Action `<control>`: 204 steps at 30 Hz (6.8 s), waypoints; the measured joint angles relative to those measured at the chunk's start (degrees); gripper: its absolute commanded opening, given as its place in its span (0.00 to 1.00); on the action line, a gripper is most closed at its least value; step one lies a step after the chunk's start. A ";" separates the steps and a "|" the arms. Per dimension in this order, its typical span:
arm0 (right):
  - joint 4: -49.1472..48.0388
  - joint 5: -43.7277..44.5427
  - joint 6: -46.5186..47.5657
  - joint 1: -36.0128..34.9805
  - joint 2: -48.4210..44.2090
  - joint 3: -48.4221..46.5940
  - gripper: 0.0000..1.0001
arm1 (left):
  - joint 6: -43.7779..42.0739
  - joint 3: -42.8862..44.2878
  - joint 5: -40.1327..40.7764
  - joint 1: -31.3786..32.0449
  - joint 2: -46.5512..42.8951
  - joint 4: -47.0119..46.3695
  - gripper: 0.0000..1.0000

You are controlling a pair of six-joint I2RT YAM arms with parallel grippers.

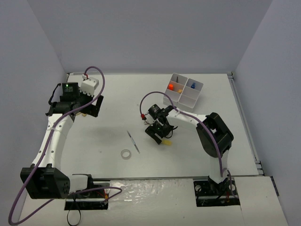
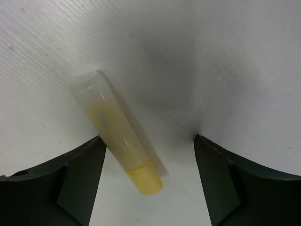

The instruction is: Sort the stationery into containers

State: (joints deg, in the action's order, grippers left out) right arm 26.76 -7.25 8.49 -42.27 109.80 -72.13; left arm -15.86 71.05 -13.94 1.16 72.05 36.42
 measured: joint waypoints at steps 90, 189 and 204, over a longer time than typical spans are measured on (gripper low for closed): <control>-68.56 12.80 -20.61 25.75 1.74 -3.09 0.00 | -1.00 -1.35 -0.61 -14.74 16.41 -7.06 0.97; -45.76 1.94 -14.36 21.18 -20.98 7.27 0.72 | -56.65 43.00 -10.39 -6.14 56.32 21.06 0.75; -44.47 1.95 -14.19 21.19 -20.98 7.43 0.72 | -57.44 45.83 -6.96 -7.24 59.72 23.97 0.75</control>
State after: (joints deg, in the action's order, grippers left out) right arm -17.71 -5.30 -5.69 -21.09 88.82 -64.71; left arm -73.29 116.88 -20.90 -6.08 131.77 60.39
